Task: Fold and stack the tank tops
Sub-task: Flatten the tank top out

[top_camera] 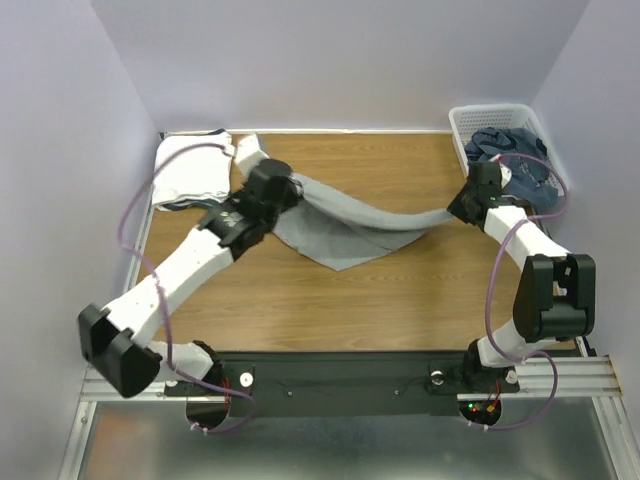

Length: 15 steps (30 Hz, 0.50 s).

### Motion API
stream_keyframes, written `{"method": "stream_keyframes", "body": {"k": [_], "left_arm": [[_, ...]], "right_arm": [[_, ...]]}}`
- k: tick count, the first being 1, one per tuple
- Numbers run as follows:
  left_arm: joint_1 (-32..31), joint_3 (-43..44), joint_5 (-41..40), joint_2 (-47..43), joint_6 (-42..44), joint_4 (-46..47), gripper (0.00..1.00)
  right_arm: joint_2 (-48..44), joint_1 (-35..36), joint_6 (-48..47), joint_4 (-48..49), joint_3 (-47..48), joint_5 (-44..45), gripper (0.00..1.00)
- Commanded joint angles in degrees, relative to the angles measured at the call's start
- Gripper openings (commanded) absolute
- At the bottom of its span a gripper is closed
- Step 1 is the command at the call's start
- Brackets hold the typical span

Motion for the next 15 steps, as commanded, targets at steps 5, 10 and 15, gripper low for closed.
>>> {"method": "stream_keyframes", "body": {"k": [5,10,15], "left_arm": [[8.2,21.0,-3.0,-7.4,13.8,5.0,0.00],[9.2,33.8,-3.4,-5.6,19.9,11.0,0.00],[9.2,46.1,-4.6,-2.6,24.8,14.4,0.00]], "right_arm": [[-7.0,-3.1,2.3,-1.1,22.5,-9.7,0.00],[-6.9,-4.2,4.3,-2.8,41.0,-10.9,0.00],[-5.8,-4.2,5.7,-2.8,57.9,-12.1,0.00]]}}
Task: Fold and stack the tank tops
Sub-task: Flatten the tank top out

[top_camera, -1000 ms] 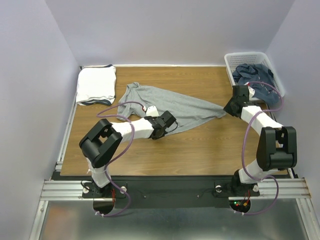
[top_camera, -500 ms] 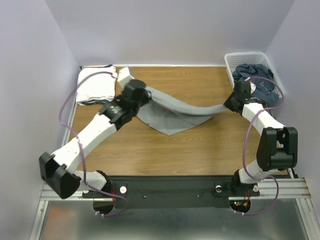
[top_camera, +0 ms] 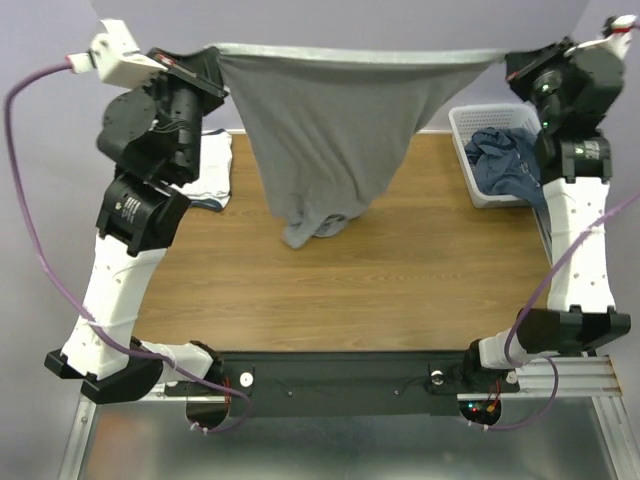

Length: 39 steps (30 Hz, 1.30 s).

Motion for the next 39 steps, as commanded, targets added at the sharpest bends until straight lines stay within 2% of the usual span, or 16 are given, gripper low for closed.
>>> {"method": "stream_keyframes", "body": {"k": [1,5,10,18,22,27,29,30,31,33,34,37,39], "left_arm": [[0.4,6.5,-3.2,0.7,6.5,7.1,0.00],[0.4,8.7,-4.4,0.4,8.6,10.2,0.00],[0.4,9.3,-6.1,-0.3,9.9,12.0,0.00],[1.2,18.2,-2.5,4.4,9.7,7.3,0.00],[4.1,21.9,6.8,7.0,7.0,4.9,0.00],[7.7,20.8,18.2,8.0,3.2,7.2,0.00],[10.2,21.3,21.8,9.3,0.2,7.0,0.00],[14.0,21.6,24.4,10.1,-1.7,7.4,0.00],[16.0,21.6,30.9,10.9,-6.4,7.8,0.00],[21.0,21.2,36.7,14.2,-10.2,10.9,0.00],[22.3,21.4,42.2,17.3,-13.8,11.9,0.00],[25.5,25.4,51.9,25.9,-18.3,16.8,0.00],[26.0,31.2,54.6,30.6,-20.4,18.9,0.00]], "right_arm": [[-1.6,-0.8,1.5,0.5,11.3,-1.3,0.00],[-3.4,-0.8,0.8,0.6,15.8,-0.7,0.00],[-7.4,-0.8,-0.7,0.9,16.3,2.2,0.00],[-9.6,-0.8,-1.3,1.0,16.1,4.8,0.00],[-10.9,-0.8,-2.2,1.2,17.1,7.4,0.00],[-12.6,-0.8,-3.9,3.0,18.0,8.9,0.01],[-11.7,-0.8,-4.2,3.2,18.3,8.9,0.01],[-10.9,-0.8,-4.2,3.2,18.9,8.7,0.00],[-9.2,-0.8,-3.9,3.2,18.8,7.9,0.00],[-7.5,-0.8,-2.8,3.2,18.1,6.9,0.00],[-5.7,-0.8,-2.5,3.9,17.7,6.0,0.00],[-2.5,-0.8,-1.8,7.1,15.9,4.5,0.00],[1.0,-0.8,-2.4,9.8,15.2,3.0,0.00]]}}
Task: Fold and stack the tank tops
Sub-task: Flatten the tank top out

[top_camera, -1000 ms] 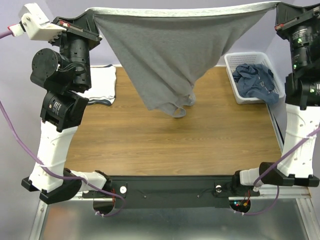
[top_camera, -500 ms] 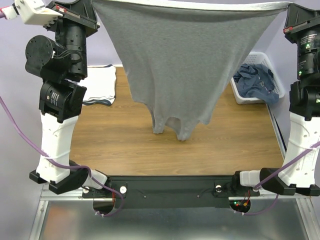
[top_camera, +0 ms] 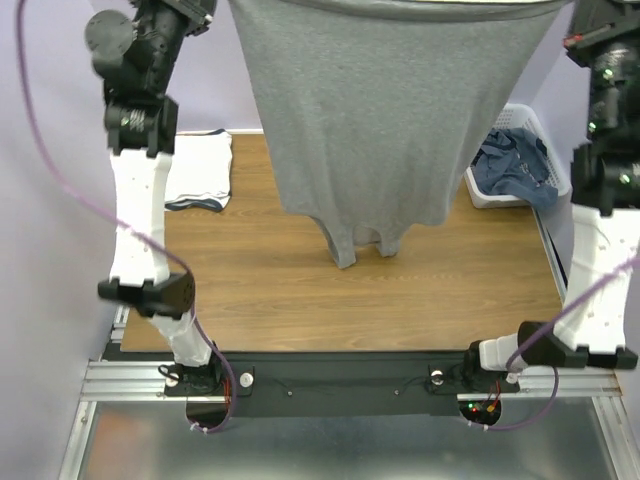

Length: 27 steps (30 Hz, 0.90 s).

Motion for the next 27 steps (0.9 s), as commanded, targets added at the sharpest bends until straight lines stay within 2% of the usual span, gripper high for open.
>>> {"method": "stream_keyframes", "body": {"k": [1,2,4,8,10,11,14,17,20,23,25,26,27], "left_arm": [[2.3,10.8,14.1,11.9,-8.2,9.3,0.00],[2.6,10.9,14.5,14.2,-8.2,9.3,0.00],[4.7,14.4,16.0,19.0,-12.3,17.6,0.00],[6.4,13.9,14.6,23.0,-15.9,26.7,0.00],[8.4,15.2,12.5,24.0,-15.6,34.2,0.00],[8.4,15.2,11.6,24.1,-15.5,34.2,0.00],[8.8,15.0,6.6,23.6,-15.7,41.2,0.00],[10.1,15.3,2.1,24.4,-19.5,49.9,0.00],[11.2,16.0,0.3,25.3,-21.6,52.2,0.00],[12.3,13.9,2.4,24.6,-23.6,54.0,0.00],[12.7,8.9,5.7,23.6,-24.8,54.8,0.00],[12.7,6.8,6.9,22.1,-25.1,55.1,0.00],[12.6,1.9,8.2,21.3,-26.1,55.7,0.00]], "right_arm": [[8.0,-0.7,-0.6,8.5,-2.6,-3.0,0.00],[8.0,-0.7,-0.7,10.2,-2.6,-3.2,0.00],[12.9,-0.7,-0.6,13.7,-0.1,-3.9,0.01],[22.9,-0.7,0.8,18.8,7.0,-5.1,0.00],[27.4,-0.7,1.4,22.6,11.1,-5.5,0.00],[28.7,-0.7,1.5,23.9,11.2,-5.5,0.00],[30.7,-0.7,1.2,30.3,14.6,-5.0,0.00],[31.4,-0.7,0.5,32.6,17.8,-3.5,0.00],[31.0,-0.9,-0.1,33.2,19.3,-2.9,0.00],[28.5,-1.0,0.5,33.6,13.2,-3.5,0.00],[23.8,-1.0,1.5,36.3,6.4,-4.3,0.00],[22.0,-1.0,1.9,37.2,-2.3,-4.8,0.00],[18.2,-1.0,2.9,37.5,-6.1,-4.8,0.00]]}}
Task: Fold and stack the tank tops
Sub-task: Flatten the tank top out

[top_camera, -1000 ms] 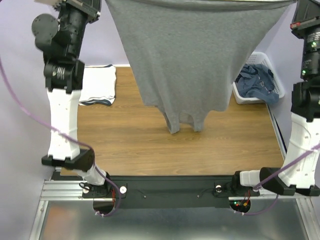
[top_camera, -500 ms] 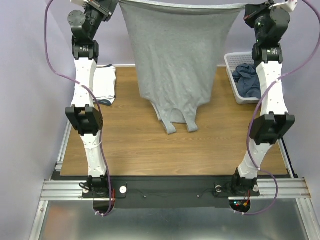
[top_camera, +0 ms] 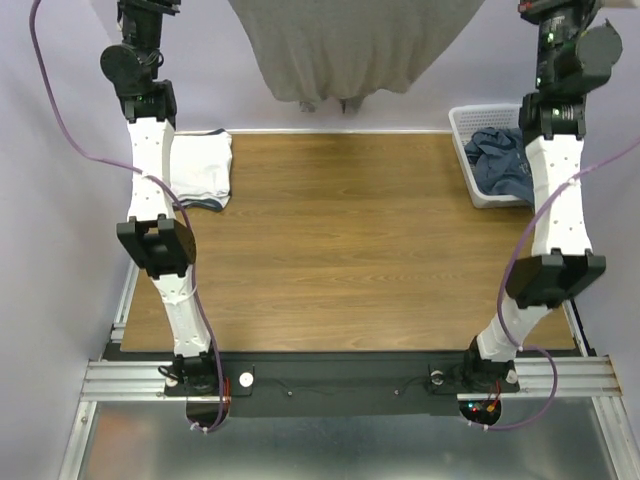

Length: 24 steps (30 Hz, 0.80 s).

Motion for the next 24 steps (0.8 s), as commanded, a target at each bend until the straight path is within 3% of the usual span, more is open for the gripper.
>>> {"method": "stream_keyframes", "body": {"k": [1,5,8,9,11,12,14,15,20,24], "left_arm": [[1.4,-10.2,5.3,-6.3,-3.8,7.2,0.00],[-0.1,-33.5,8.3,-17.4,-3.5,11.1,0.00],[-2.1,-61.5,8.0,-27.5,-1.8,13.9,0.00],[-2.1,-66.4,8.0,-30.0,-1.5,13.6,0.00],[-2.9,-76.2,8.0,-37.1,-0.9,13.1,0.00],[-3.2,-84.8,7.7,-39.4,-0.7,10.4,0.00],[-4.2,-92.3,6.3,-46.3,0.6,5.6,0.00],[-4.3,-98.1,5.7,-48.4,3.4,-1.3,0.00],[-8.2,-111.6,1.5,-62.8,11.6,-26.8,0.00],[-10.4,-119.1,-3.0,-69.4,11.9,-39.5,0.00]], "right_arm": [[-8.4,-1.0,2.0,6.3,-15.4,1.3,0.00],[-19.3,-1.0,4.3,6.8,-42.7,2.0,0.00],[-27.1,-0.9,5.7,4.7,-57.6,1.0,0.00],[-29.0,-1.0,6.0,3.6,-57.7,0.8,0.00],[-33.9,-1.0,6.6,-0.5,-66.7,-0.1,0.00],[-35.6,-1.0,7.7,-1.7,-72.1,-1.6,0.00],[-39.4,-1.0,9.3,-6.3,-76.5,-4.4,0.00],[-40.3,-0.9,9.4,-8.6,-78.5,-5.0,0.00],[-50.3,-1.0,9.1,-24.4,-90.3,-5.4,0.01],[-54.4,-1.0,10.3,-32.9,-96.1,-9.8,0.00]]}}
